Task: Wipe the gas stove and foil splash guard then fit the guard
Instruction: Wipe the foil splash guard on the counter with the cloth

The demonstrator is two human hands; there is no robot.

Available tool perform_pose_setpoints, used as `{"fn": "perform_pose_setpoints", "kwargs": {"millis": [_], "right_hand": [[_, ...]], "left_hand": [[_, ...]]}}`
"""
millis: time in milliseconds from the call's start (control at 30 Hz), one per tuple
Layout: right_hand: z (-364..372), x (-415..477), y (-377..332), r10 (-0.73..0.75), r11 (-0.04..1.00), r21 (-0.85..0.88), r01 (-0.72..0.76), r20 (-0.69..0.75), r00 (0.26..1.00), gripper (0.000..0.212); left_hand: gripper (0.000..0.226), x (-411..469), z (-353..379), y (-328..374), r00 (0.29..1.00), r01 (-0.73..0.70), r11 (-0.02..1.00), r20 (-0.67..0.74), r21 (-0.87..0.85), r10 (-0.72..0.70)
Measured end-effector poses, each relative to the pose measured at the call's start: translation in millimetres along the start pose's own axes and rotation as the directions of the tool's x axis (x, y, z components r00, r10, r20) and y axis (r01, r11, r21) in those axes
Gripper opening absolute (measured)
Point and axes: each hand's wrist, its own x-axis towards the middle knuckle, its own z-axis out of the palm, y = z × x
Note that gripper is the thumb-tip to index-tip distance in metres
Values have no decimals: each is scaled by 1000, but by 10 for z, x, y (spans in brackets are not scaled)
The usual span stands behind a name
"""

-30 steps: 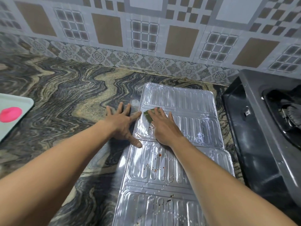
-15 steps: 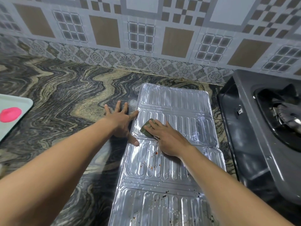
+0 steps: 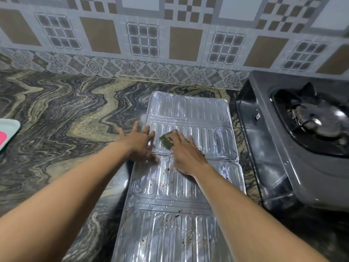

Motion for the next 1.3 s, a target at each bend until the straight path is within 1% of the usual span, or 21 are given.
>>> {"fn": "perform_pose_setpoints", "kwargs": {"millis": [67, 133, 233, 367, 567, 733, 800, 900, 967, 1067, 1200, 1300], "right_hand": [[-57, -39, -21, -46, 999, -12, 46, -18, 999, 90], [-110, -59, -9, -58, 998, -38, 55, -58, 997, 83], [-150, -48, 112, 7, 997, -81, -11, -57, 998, 74], [-244, -73, 284, 115, 988, -97, -119, -43, 992, 70], [-327, -116, 510, 223, 971, -69, -228, -76, 972, 61], [-364, -186, 573, 283, 958, -10, -287, -133, 950, 77], [-374, -190, 594, 295, 954, -6, -299, -146, 944, 75], [-393, -184, 627, 326, 945, 4, -328, -132, 936, 64], [-398, -187, 647, 348, 935, -27, -354, -123, 929, 62], [-407, -232, 653, 396, 913, -59, -403, -111, 912, 63], [-425, -280, 659, 478, 873, -57, -484, -101, 873, 68], [-405, -284, 654, 493, 861, -70, -503, -125, 861, 72]], "left_hand": [[118, -6, 85, -24, 1000, -1, 999, -11, 33, 1], [118, -12, 111, -30, 1000, 1, 999, -28, 42, 0], [118, -16, 95, 3, 999, -11, 998, -36, 68, 13], [117, -29, 86, 20, 999, 5, 1000, -33, 27, -5], [118, -25, 79, 32, 999, 25, 1000, -20, 17, -25], [118, -22, 71, 54, 999, 45, 999, -12, 27, -45], [119, -9, 67, 58, 999, 53, 998, -7, 46, -53], [120, 4, 62, 67, 998, 64, 995, 5, 71, -65], [120, 8, 63, 70, 998, 69, 993, 4, 92, -70], [120, 3, 68, 74, 997, 71, 992, 2, 102, -72], [122, 5, 68, 75, 997, 72, 990, 6, 118, -73], [121, -2, 62, 76, 997, 71, 989, -4, 129, -71]]}}
